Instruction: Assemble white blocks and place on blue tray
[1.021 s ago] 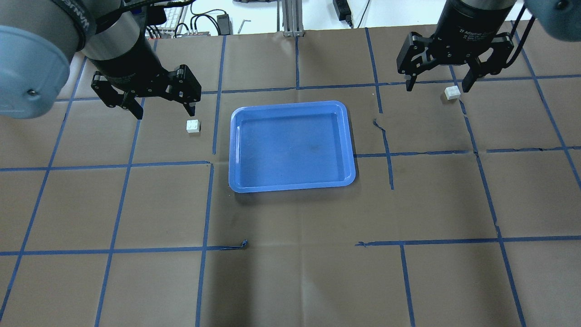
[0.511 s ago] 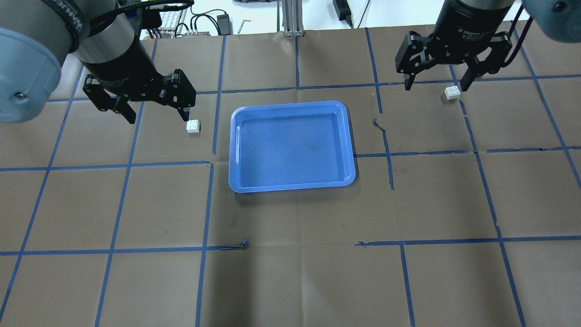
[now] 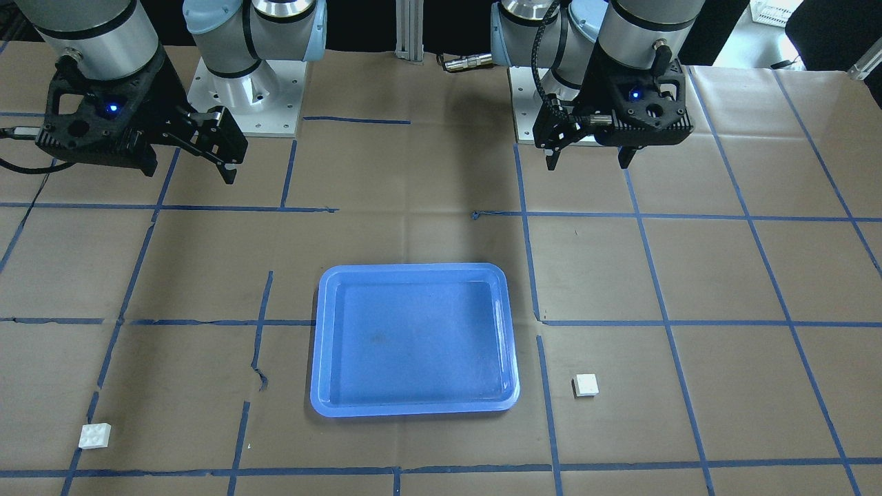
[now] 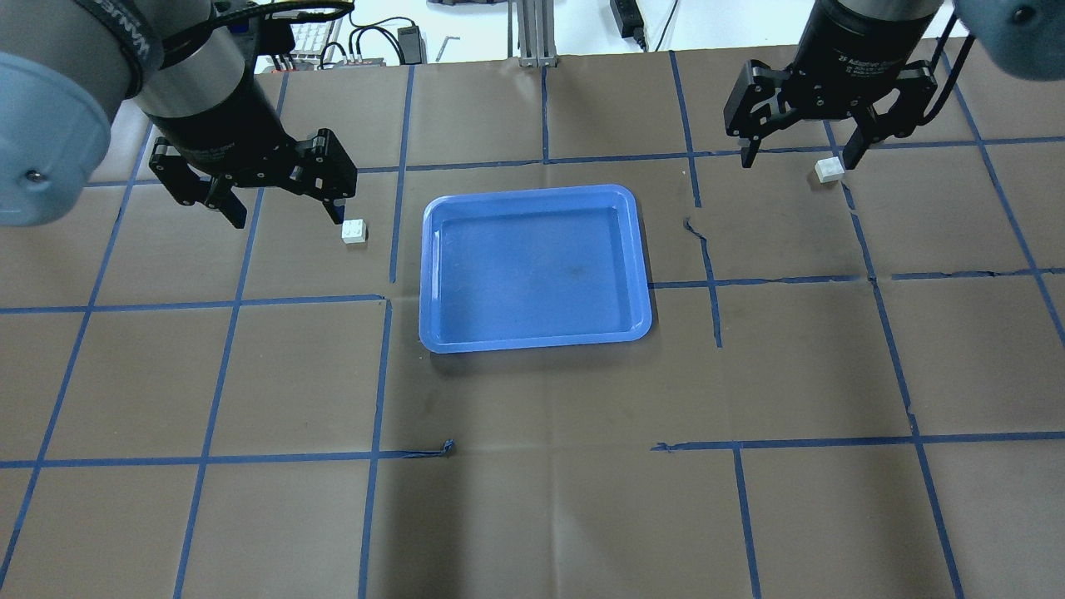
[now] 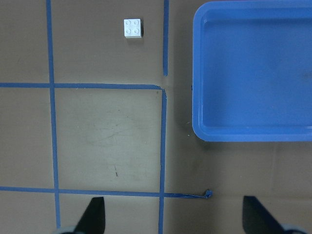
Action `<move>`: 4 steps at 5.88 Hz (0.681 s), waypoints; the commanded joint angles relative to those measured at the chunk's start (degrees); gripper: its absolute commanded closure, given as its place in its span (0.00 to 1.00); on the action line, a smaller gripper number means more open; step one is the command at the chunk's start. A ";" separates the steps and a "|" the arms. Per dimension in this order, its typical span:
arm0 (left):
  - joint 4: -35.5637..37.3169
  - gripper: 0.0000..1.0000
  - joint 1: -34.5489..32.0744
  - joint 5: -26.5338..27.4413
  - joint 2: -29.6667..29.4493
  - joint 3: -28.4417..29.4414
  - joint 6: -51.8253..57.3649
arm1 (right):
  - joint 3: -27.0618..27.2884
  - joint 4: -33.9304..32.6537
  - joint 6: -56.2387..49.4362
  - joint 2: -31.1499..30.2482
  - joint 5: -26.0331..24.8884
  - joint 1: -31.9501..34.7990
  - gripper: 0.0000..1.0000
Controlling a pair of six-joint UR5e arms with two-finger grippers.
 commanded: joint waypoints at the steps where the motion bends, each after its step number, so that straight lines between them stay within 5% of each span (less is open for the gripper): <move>1: 0.37 0.01 2.70 0.83 -1.89 0.00 2.41 | 0.13 -2.20 -16.25 1.18 -0.34 -0.19 0.00; 4: 8.16 0.01 11.14 0.40 -12.42 2.11 8.82 | -0.74 -6.87 -52.45 5.49 0.44 -6.39 0.00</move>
